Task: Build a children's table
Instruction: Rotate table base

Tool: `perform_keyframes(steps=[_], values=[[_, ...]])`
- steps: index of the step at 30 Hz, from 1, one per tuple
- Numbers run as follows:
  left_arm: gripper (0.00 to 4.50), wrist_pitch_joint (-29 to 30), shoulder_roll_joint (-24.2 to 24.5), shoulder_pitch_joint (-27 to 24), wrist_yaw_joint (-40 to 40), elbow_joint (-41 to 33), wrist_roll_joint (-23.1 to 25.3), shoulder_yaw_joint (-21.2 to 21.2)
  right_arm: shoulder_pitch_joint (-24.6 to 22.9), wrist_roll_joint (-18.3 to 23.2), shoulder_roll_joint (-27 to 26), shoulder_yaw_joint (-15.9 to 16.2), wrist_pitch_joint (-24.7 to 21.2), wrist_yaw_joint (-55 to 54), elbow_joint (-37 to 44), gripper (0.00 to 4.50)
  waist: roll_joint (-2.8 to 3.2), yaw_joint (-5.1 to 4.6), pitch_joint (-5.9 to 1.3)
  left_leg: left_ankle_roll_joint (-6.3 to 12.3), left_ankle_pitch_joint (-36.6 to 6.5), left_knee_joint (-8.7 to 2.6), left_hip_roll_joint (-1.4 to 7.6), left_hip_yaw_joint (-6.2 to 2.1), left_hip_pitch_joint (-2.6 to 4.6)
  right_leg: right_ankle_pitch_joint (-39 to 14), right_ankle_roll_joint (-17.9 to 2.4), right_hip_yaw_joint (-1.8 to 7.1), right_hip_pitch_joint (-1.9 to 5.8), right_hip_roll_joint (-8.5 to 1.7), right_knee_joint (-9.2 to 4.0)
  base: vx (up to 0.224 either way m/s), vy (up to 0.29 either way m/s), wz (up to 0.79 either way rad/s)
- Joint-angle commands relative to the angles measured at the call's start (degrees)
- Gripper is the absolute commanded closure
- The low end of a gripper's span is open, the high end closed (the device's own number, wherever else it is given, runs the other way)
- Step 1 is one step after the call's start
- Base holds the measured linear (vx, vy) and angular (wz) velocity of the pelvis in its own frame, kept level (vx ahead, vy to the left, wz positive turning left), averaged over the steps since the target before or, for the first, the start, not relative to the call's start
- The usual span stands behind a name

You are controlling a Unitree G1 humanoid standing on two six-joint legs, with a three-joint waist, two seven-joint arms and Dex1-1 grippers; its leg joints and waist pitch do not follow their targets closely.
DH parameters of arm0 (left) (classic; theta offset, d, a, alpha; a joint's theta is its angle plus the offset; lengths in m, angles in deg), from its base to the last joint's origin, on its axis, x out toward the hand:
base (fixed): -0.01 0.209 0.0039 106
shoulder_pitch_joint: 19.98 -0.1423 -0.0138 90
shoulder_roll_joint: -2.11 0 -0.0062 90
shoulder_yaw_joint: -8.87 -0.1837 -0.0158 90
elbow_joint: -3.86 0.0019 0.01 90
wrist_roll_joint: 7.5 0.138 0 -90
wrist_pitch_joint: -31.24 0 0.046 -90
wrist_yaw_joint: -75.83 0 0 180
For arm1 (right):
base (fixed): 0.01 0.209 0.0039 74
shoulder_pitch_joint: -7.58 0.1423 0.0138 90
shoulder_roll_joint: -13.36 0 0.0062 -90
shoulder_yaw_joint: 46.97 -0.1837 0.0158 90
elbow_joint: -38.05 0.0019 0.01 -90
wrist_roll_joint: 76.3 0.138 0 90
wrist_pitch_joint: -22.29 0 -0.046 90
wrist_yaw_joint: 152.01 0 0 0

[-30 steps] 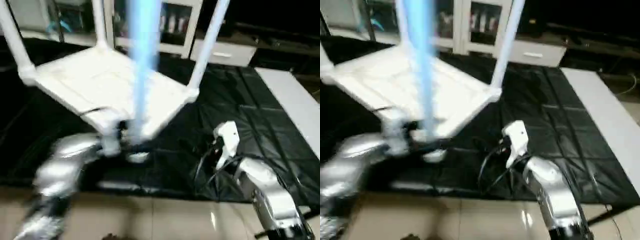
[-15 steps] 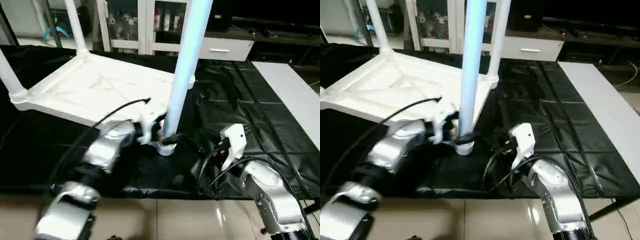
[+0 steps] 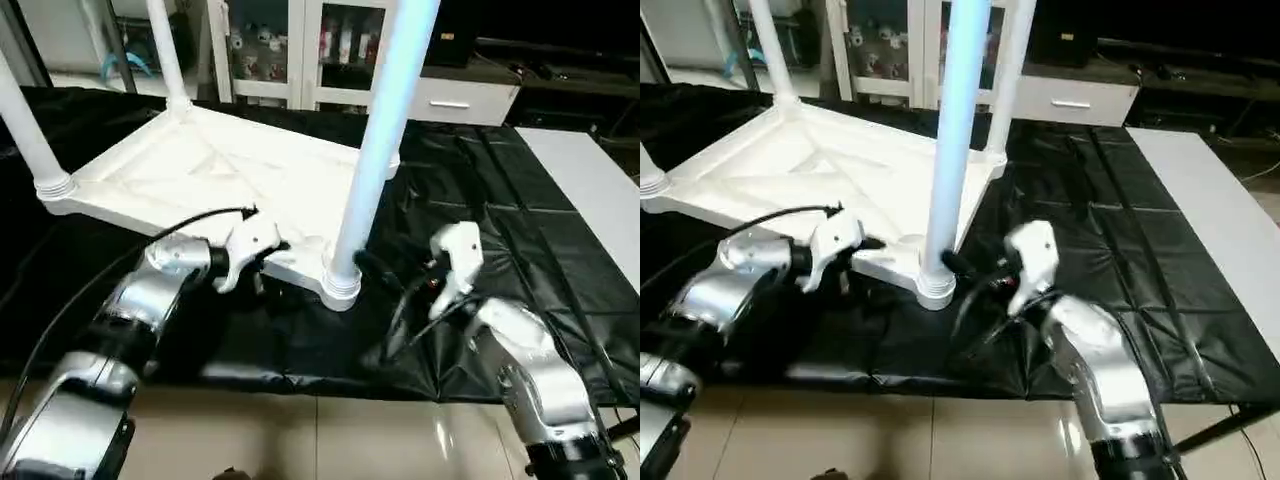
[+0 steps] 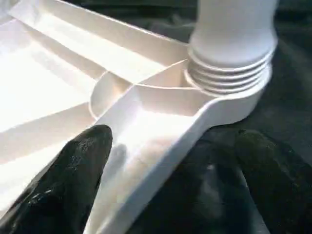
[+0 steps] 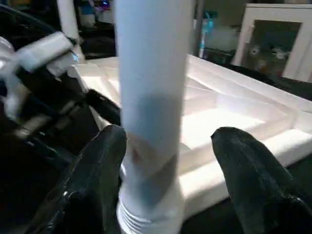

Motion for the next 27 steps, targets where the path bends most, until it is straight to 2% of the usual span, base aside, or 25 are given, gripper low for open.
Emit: perform_keyframes(steps=[1, 3, 4, 5, 6, 10, 11, 15, 16, 17, 18, 19, 20, 21, 22, 23, 27], values=[[0.04, -1.27, -0.79, 1.4, -1.31, 1.38, 1.96, -1.64, 2.27, -0.42, -0.5, 0.63, 0.29, 0.11, -1.52, 1.35, 0.76, -0.06, -3.96, -0.46, -13.21, -3.75, 0.65, 0.15, 0.38, -7.65, -10.78, 2.13, 2.71, -2.4, -3.34, 0.0, 0.0, 0.0], [0.04, -1.87, -1.24, 1.81, -0.01, 2.85, 3.02, -2.28, 4.87, -2.41, -1.45, 1.0, 1.04, -1.5, -4.96, 1.35, 0.7, -0.06, -3.96, -0.51, -13.0, -3.69, 0.58, 0.19, 0.38, -7.41, -11.16, 2.12, 2.74, -2.44, -3.33, 0.0, 0.0, 0.0], [0.04, -1.87, -1.24, 1.81, -0.01, 2.85, 3.02, -2.28, 4.87, -2.41, -1.45, 1.0, 1.04, -1.5, -4.96, 1.35, 0.96, -0.22, -3.94, -0.86, -13.15, -3.7, 0.52, 0.23, 0.33, -7.32, -11.47, 2.15, 2.71, -2.42, -3.37, 0.0, 0.0, 0.0], [0.04, -2.05, -1.2, 1.81, 1.74, 3.41, 3.65, -3.07, 7.07, -4.22, -2.03, 0.94, 1.82, -3.42, -8.15, 1.35, 0.93, -0.06, -3.98, -1.05, -13.28, -3.67, 0.57, 0.22, 0.49, -7.23, -11.59, 2.16, 2.7, -2.49, -3.36, 0.0, 0.0, 0.0], [0.04, -1.95, -1.02, 1.67, 2.7, 3.33, 3.78, -3.48, 7.96, -4.59, -2.25, 0.8, 2.21, -3.92, -9.42, 1.35, 1.28, -0.18, -3.98, -1.25, -13.36, -3.71, 0.51, 0.16, 0.41, -7.19, -11.68, 2.17, 2.71, -2.51, -3.27, 0.0, 0.0, 0.0], [0.04, 1.03, 0.38, 0.3, 7.78, 0.61, 3.42, -5.32, 11.21, -5.43, -2.29, 0.69, 3.31, -4.43, -13.72, 1.35, 1.23, -0.27, -3.87, -1.9, -15.83, -3.91, 0.68, 0.13, 0.7, -9.53, -11.99, 2.17, 2.64, -2.59, -3.44, 0.0, 0.0, 0.0], [0.04, 2.71, 1.18, -0.42, 10.07, -1.03, 3.19, -6.13, 12.48, -5.64, -2.12, 0.61, 3.95, -4.2, -15.53, 1.35, 1.08, -0.27, -3.73, -1.88, -16.36, -3.95, 0.69, 0.15, 0.68, -10.52, -11.91, 2.2, 2.64, -2.58, -3.49, 0.0, 0.0, 0.0], [0.04, 8.92, 3.9, -3.13, 15.74, -7.05, 2.41, -7.57, 16.61, -6.15, -1.64, 0.27, 6.34, -2.51, -21.41, 1.35, 1.23, -0.47, -3.66, -2.07, -16.69, -4.01, 0.75, 0.17, 0.74, -11.09, -12.3, 2.23, 2.45, -2.51, -3.47, 0.0, 0.0, 0.0], [0.04, 9.81, 4.63, -3.86, 16.68, -8.2, 2.46, -7.77, 17.47, -6.24, -1.73, 0.23, 6.92, -2.11, -22.77, 1.35, 0.54, -0.67, -3.58, -1.88, -16.53, -3.98, 0.62, 0.35, 0.55, -11.35, -12.15, 2.26, 2.5, -2.3, -3.49, 0.0, 0.0, 0.0], [0.04, 10.35, 5.17, -4.42, 17.21, -9.02, 2.6, -7.85, 18.14, -6.23, -1.86, 0.22, 7.5, -1.78, -23.97, 1.35, 0.92, -0.5, -3.82, -1.74, -15.91, -3.89, 0.71, 0.27, 0.67, -11.36, -12.2, 2.32, 2.46, -2.61, -3.26, 0.0, 0.0, 0.0], [0.04, 11.07, 5.85, -5.11, 17.47, -10.01, 2.75, -7.9, 18.93, -6.39, -1.97, 0.4, 8.1, -1.42, -25.36, 1.35, 1.03, -0.54, -3.82, -1.74, -15.64, -3.87, 0.75, 0.31, 0.61, -10.81, -12.42, 2.35, 2.52, -2.62, -3.27, 0.0, 0.0, 0.0], [0.04, 11.99, 6.4, -5.76, 17.62, -11.06, 2.79, -7.85, 19.54, -6.54, -2.07, 0.59, 8.63, -1.12, -26.49, 1.35, 0.72, -0.56, -3.82, -1.56, -15.33, -3.8, 0.79, 0.45, 0.87, -9.54, -13.0, 2.23, 2.25, -2.37, -3.39, 0.0, 0.0, 0.0], [0.04, 12.01, 6.85, -6.44, 17.13, -11.69, 2.99, -7.61, 20.14, -6.55, -2.29, 0.83, 9.04, -0.62, -27.57, 1.35, 0.56, -0.6, -3.73, -1.35, -15.0, -3.85, 0.7, 0.42, 0.57, -9.02, -13.09, 2.18, 2.48, -2.28, -3.14, 0.0, 0.0, 0.0], [0.04, 10.86, 7.02, -6.93, 15.72, -12.0, 3.34, -7.17, 20.72, -6.66, -2.45, 1.2, 9.6, -0.23, -28.66, 1.35, 0.4, -0.53, -3.76, -1.27, -14.99, -3.84, 0.76, 0.41, 0.59, -9.21, -12.99, 2.15, 2.5, -2.39, -3.13, 0.0, 0.0, 0.0], [0.04, 8.41, 6.13, -6.94, 12.46, -11.35, 3.21, -5.69, 21.23, -6.67, -2.73, 1.58, 10.11, 0.09, -29.56, 1.35, 0.49, -0.56, -3.78, -1.18, -14.96, -3.83, 0.74, 0.37, 0.56, -9.36, -12.93, 2.15, 2.54, -2.4, -3.09, 0.0, 0.0, 0.0], [0.04, 6.95, 4.9, -6.62, 9.72, -10.74, 2.52, -4.13, 21.48, -6.59, -2.98, 1.72, 10.43, 0.19, -29.96, 1.35, 0.25, -0.54, -3.8, -0.84, -14.68, -3.75, 0.74, 0.45, 0.57, -9.68, -12.64, 2.16, 2.53, -2.46, -3.2, 0.0, 0.0, 0.0], [0.04, 5.98, 3.02, -6.0, 8.68, -12.22, -0.16, -1.8, 21.61, -6.51, -3.53, 1.78, 10.96, 0.85, -30.21, 1.35, 0.09, -0.29, -3.9, -0.52, -12.82, -3.69, 0.79, 0.46, 0.46, -7.93, -12.89, 2.13, 2.59, -2.53, -2.94, 0.0, 0.0, 0.0]])
